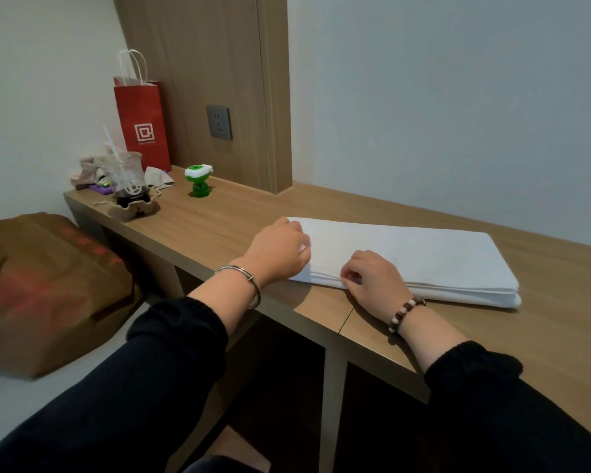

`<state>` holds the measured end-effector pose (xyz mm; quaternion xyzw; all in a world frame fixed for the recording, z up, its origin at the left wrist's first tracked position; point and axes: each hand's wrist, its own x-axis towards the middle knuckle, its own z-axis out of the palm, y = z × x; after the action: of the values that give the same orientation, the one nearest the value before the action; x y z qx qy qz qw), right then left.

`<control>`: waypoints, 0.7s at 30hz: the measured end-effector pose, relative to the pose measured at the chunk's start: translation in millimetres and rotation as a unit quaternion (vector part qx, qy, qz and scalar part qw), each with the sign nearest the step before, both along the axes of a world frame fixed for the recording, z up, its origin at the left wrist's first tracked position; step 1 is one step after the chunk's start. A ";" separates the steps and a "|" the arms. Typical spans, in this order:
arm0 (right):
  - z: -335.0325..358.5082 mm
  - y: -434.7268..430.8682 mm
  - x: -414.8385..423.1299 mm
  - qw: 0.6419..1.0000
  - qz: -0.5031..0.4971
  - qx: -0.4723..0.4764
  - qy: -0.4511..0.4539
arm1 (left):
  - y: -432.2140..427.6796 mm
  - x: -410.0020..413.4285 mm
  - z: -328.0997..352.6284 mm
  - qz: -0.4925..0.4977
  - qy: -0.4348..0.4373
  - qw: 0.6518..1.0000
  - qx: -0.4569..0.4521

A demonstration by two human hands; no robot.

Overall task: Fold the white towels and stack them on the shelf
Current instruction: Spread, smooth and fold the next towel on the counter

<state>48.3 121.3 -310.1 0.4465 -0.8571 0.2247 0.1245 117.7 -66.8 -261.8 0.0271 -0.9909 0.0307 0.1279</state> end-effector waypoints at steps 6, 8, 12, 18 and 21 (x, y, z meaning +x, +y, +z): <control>-0.8 2.1 3.2 1.000 -0.005 -0.011 0.006 | 38.6 -38.1 -41.1 0.012 -0.062 0.995 0.076; -0.7 5.6 2.9 1.000 -0.010 -0.015 0.011 | 38.5 -40.9 -49.8 0.040 -0.052 0.995 0.079; 0.3 21.9 -2.2 0.998 -0.053 0.019 0.030 | 36.0 -41.5 -50.7 0.045 -0.069 0.993 0.079; 5.6 69.4 -16.4 0.988 -0.147 0.027 -0.031 | 36.5 -37.5 -49.7 0.096 -0.092 0.987 0.089; 11.9 73.9 -20.3 0.974 -0.223 0.036 -0.030 | 38.3 -36.1 -49.9 0.103 -0.098 0.986 0.087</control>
<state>28.0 195.2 -298.2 0.2409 -0.9462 0.1735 0.1291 81.6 -28.4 -311.7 0.1369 -0.9895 -0.0404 0.0236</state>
